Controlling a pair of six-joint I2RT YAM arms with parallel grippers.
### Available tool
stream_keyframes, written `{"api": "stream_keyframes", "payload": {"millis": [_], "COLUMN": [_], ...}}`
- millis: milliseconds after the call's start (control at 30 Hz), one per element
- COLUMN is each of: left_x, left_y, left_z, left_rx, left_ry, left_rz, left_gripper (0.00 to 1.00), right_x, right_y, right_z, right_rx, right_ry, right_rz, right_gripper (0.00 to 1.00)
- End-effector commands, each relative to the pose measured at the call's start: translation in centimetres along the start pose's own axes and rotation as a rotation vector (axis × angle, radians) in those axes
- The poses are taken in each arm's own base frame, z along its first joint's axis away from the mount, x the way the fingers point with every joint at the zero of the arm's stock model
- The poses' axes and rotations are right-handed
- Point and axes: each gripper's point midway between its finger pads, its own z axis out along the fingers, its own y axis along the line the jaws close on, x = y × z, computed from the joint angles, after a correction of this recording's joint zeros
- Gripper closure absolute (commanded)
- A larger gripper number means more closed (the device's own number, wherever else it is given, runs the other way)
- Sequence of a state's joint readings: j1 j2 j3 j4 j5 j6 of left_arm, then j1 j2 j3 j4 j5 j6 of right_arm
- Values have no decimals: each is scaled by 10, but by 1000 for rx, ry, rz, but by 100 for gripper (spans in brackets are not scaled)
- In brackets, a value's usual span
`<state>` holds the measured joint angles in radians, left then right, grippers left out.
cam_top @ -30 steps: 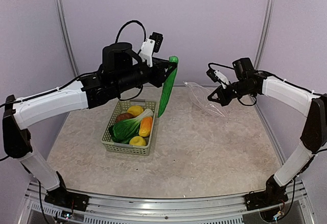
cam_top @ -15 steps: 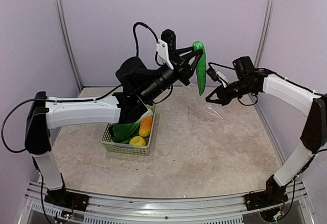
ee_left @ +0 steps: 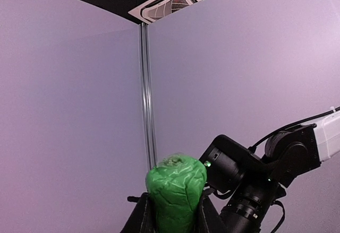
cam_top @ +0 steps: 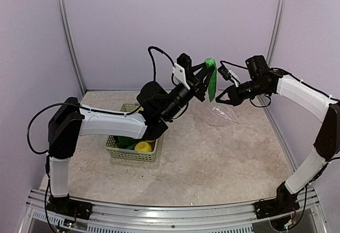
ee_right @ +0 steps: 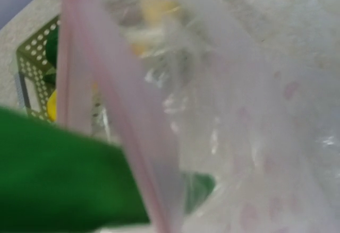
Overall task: Place the food in the zip-top bag and seal the zipper
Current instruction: Place the fake vegetable in the zipper food storage bag.
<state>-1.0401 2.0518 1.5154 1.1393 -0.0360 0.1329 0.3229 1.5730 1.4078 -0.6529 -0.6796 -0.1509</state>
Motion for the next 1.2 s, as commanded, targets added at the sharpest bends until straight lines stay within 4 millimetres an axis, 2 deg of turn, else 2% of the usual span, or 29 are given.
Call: {"api": "stream_keyframes", "payload": {"millis": [0,67,167,333,433,667,833,1000,1100,1167], "left_x": [13,16,11,40,54,32,4,-23,-25,-15], "left_y": [11,14,28,60,60,54,46,56,60,60], "left_z": [-10,-13,-10,-1,1,5,6,3,5,6], "left_rx": [-88,-112,-196,-424,-456,-438,-408,-421,-432,-441], "left_ry": [-41,-48,-109,-155,-168,-216,-239,-285,-298,-293], "left_rz": [42,47,75,44,-3,-93,-117,-216,-229,-230], "left_gripper": [100,100,100,100,100,100,100,100,100,100], "right_x": [-24,-26,-30,-33,-34,-32,-29,-20,-21,-23], "right_y": [-2,-1,7,8,4,-7,-22,-24,-23,-19], "right_z": [-33,-36,-37,-40,-40,-30,-32,-31,-32,-34], "right_rx": [65,63,25,33,53,70,158,181,178,169], "right_ry": [-78,-85,-100,-125,-139,-125,-105,-98,-102,-111], "right_rz": [-7,-10,-16,-30,-28,2,-21,-35,-40,-43], "right_gripper": [100,100,100,100,100,100,100,100,100,100]}}
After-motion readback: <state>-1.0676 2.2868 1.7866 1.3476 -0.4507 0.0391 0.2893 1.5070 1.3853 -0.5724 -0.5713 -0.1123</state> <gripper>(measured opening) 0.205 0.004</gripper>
